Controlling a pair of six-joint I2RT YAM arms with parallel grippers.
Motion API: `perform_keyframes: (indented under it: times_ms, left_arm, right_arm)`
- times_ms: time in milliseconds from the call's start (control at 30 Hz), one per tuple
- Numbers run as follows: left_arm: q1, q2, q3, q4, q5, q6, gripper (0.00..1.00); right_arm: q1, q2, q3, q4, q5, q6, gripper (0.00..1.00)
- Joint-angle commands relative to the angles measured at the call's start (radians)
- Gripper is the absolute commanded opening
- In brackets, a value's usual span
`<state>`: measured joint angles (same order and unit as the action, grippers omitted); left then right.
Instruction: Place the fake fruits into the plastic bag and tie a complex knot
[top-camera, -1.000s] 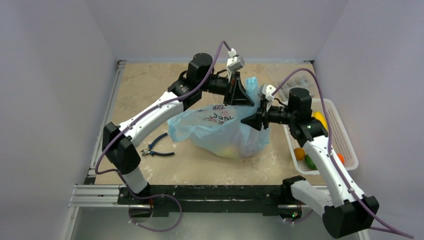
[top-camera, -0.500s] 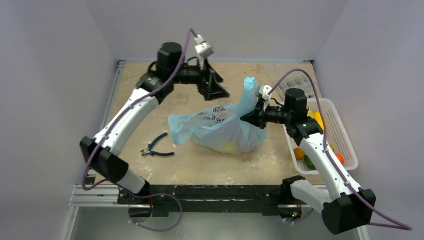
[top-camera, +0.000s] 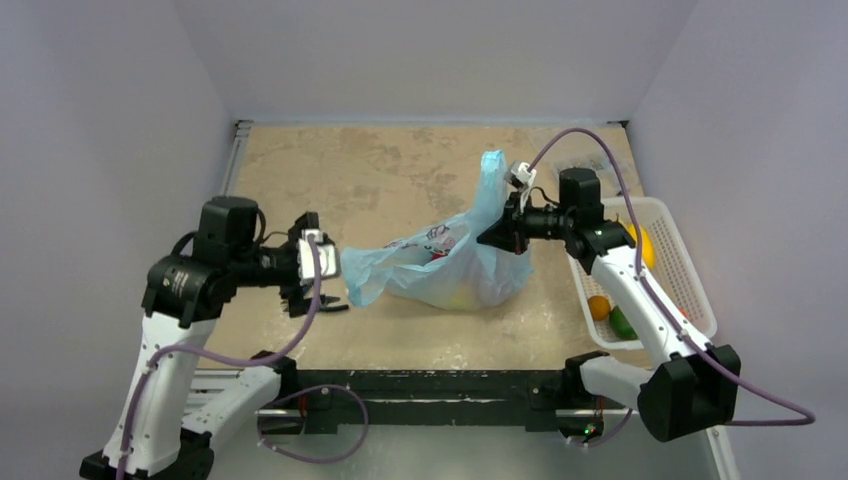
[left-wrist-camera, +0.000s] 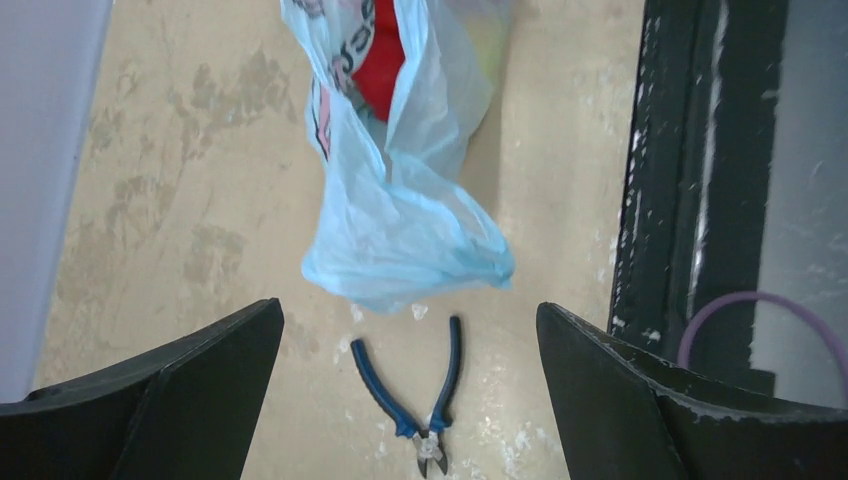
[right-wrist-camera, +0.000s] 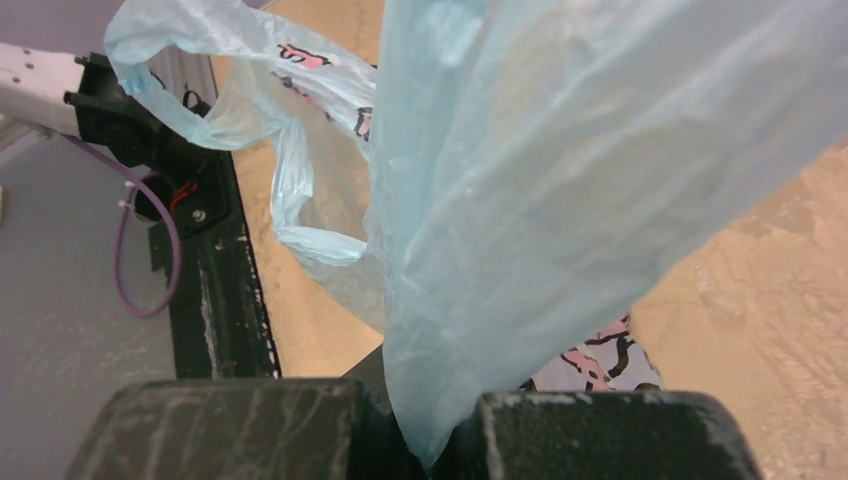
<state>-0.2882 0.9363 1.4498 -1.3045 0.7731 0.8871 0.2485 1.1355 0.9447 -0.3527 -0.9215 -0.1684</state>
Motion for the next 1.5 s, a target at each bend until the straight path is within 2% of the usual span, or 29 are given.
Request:
perform_keyframes:
  times_ms: [0, 200, 500, 667, 800, 1000, 1100, 1233, 1300, 1400, 1467]
  left_arm:
    - [-0.023, -0.181, -0.249, 0.223, -0.144, 0.107, 1.00]
    - [-0.166, -0.294, -0.467, 0.514, -0.256, 0.115, 1.00]
    - [-0.253, -0.461, -0.767, 0.746, -0.189, 0.320, 1.00]
    - [-0.281, -0.476, -0.802, 0.752, -0.156, 0.431, 1.00]
    - [-0.298, -0.528, -0.876, 0.829, -0.158, 0.511, 1.00]
    - [-0.300, -0.586, -0.913, 0.889, -0.142, 0.515, 1.00]
    - [-0.314, -0.567, -0.923, 0.947, -0.132, 0.552, 1.00]
    - [-0.354, -0.500, -0.952, 1.095, -0.216, 0.579, 1.00]
    - [-0.371, -0.473, -0.937, 1.105, -0.235, 0.579, 1.00]
    - [-0.397, -0.455, -0.929, 1.132, -0.194, 0.574, 0.99]
    - [-0.424, -0.436, -0.917, 1.135, -0.153, 0.573, 0.93]
  right_arm:
    - [-0.021, 0.030, 0.036, 0.069, -0.041, 0.187, 0.00]
    - [-0.046, 0.073, 0.028, 0.147, -0.061, 0.299, 0.00]
    - [-0.084, 0.137, 0.040, 0.198, -0.086, 0.373, 0.00]
    - [-0.084, 0.151, 0.044, 0.205, -0.088, 0.382, 0.00]
    - [-0.087, 0.152, 0.044, 0.197, -0.089, 0.375, 0.00]
    - [-0.087, 0.160, 0.049, 0.175, -0.091, 0.342, 0.00]
    - [-0.087, 0.160, 0.050, 0.165, -0.096, 0.335, 0.00]
    - [-0.086, 0.159, 0.050, 0.149, -0.091, 0.321, 0.00]
    - [-0.086, 0.156, 0.049, 0.150, -0.097, 0.319, 0.00]
    - [-0.086, 0.150, 0.042, 0.148, -0.088, 0.318, 0.00]
    - [-0.086, 0.149, 0.036, 0.147, -0.089, 0.317, 0.00]
